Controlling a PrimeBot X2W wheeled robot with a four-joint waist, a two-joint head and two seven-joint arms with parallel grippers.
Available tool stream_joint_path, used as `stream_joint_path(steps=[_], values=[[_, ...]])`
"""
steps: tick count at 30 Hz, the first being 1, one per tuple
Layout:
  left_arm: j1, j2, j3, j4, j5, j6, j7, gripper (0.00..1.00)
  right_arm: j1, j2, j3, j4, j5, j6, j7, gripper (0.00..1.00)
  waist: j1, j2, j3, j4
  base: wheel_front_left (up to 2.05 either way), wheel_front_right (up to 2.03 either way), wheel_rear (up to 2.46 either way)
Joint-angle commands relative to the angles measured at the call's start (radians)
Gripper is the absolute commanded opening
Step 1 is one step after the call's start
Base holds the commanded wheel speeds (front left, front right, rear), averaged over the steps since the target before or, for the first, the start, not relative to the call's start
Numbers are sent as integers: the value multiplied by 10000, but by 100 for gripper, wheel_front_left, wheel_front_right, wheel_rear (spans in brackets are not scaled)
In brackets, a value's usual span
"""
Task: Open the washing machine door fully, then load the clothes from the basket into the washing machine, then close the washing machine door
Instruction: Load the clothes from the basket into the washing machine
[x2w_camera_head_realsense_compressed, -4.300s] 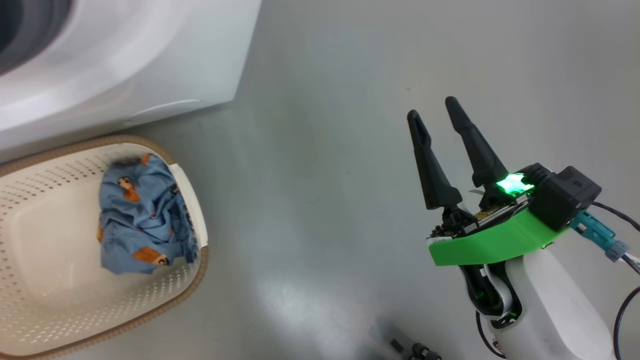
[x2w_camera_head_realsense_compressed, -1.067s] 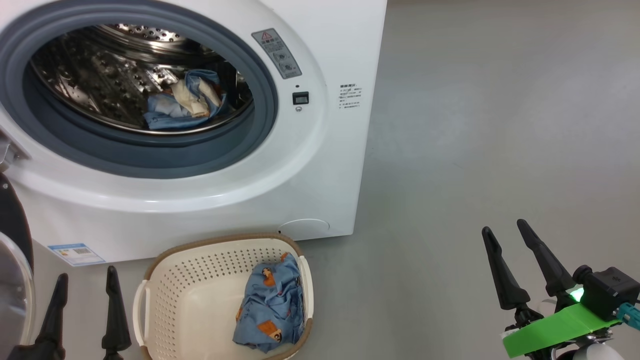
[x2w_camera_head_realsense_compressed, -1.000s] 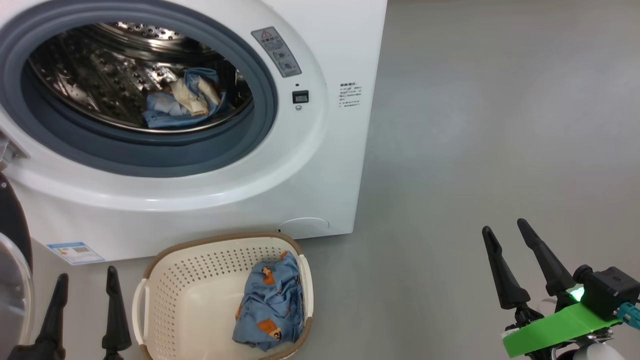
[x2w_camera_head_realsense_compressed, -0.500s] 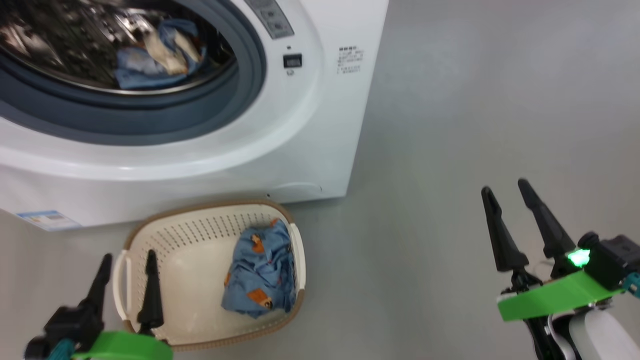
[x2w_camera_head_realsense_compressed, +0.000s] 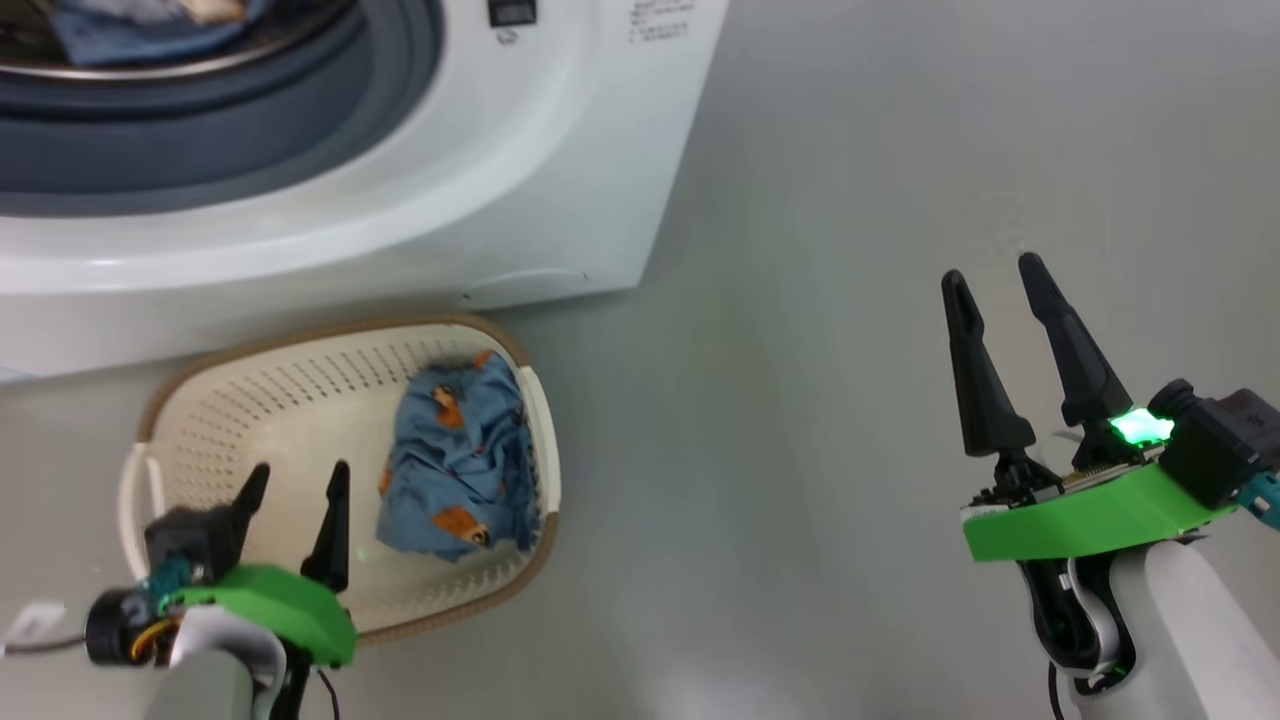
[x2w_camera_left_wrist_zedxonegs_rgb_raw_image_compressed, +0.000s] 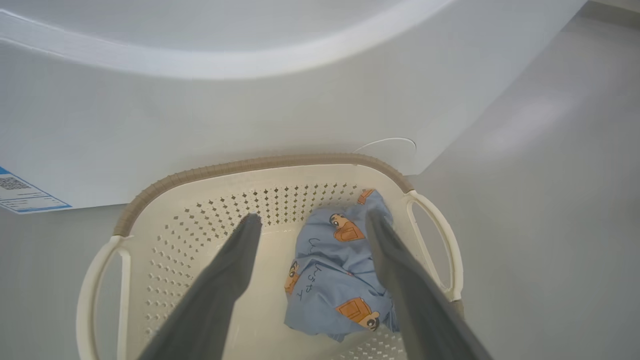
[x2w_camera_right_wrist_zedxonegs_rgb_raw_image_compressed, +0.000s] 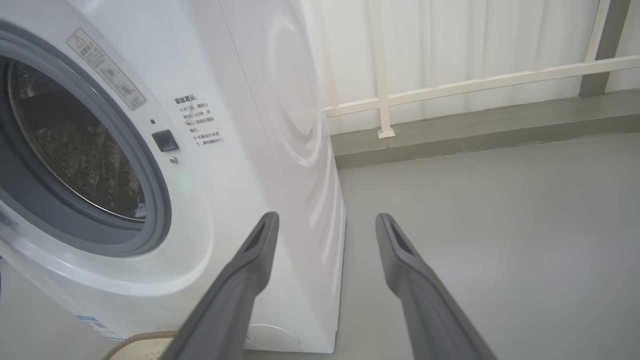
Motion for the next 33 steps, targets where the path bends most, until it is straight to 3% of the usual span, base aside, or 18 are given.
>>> stream_joint_path(steps=[1, 10, 16, 33], values=[[-335, 335, 25, 257, -156, 9, -65, 100, -187, 29, 234, -259, -33, 73, -80, 100, -2, -1, 768, -453, 0, 0, 0], [-1975, 699, -1702, 2557, -650, 9, -58, 100, -743, 282, 434, -325, -39, 73, -80, 100, -2, -1, 1781, -841, 0, 0, 0], [-2737, 833, -2618, 3279, -1077, 8, 64, 100, -1024, 354, 566, -366, -50, 73, -80, 100, -2, -1, 2341, -1047, 0, 0, 0], [-4328, 1997, -5331, 3520, -3027, 8, 880, 100, -1765, 653, 1048, -624, -90, 73, -80, 100, -2, -1, 3939, -1788, 0, 0, 0]])
